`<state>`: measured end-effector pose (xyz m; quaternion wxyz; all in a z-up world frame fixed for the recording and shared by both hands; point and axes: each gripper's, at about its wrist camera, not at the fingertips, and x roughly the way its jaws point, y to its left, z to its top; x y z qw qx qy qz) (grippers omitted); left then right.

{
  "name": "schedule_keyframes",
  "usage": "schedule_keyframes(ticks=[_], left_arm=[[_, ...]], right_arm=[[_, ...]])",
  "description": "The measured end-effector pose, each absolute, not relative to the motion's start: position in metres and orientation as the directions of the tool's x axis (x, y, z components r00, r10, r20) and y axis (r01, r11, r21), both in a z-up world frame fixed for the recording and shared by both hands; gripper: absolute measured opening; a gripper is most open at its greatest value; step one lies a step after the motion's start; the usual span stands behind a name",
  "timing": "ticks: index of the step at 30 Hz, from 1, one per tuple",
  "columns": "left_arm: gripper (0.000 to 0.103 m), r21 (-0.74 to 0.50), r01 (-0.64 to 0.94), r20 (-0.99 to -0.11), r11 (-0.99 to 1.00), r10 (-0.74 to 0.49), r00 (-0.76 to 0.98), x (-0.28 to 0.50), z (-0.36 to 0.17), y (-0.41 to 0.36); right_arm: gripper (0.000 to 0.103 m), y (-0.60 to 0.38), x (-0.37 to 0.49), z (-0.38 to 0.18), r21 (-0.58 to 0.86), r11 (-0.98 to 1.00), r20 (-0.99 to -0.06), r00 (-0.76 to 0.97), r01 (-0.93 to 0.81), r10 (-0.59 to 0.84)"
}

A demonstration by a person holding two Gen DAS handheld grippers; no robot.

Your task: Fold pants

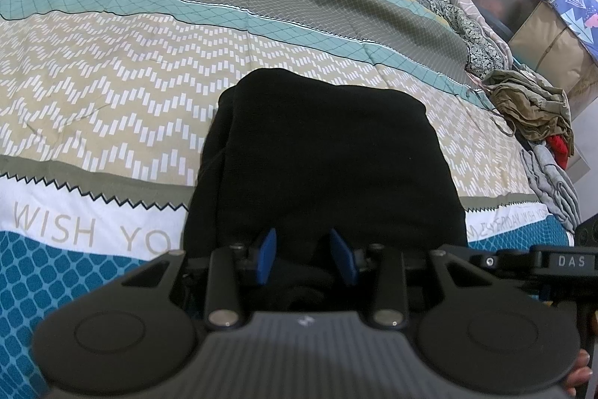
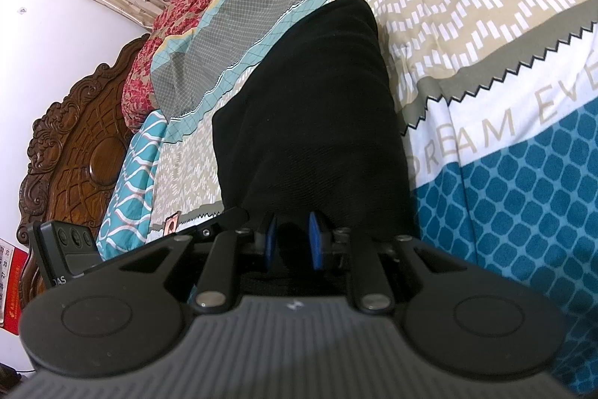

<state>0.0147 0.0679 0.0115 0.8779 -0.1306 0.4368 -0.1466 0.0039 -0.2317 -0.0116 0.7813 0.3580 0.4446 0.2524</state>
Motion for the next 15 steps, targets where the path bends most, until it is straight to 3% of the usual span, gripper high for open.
schedule_keyframes(ticks=[15], left_arm=[[0.035, -0.356, 0.144, -0.728, 0.923, -0.370, 0.577, 0.0136, 0.0112, 0.0678]], right_arm=[[0.021, -0.2321, 0.0043, -0.0121, 0.784, 0.616, -0.514, 0.477, -0.076, 0.713]])
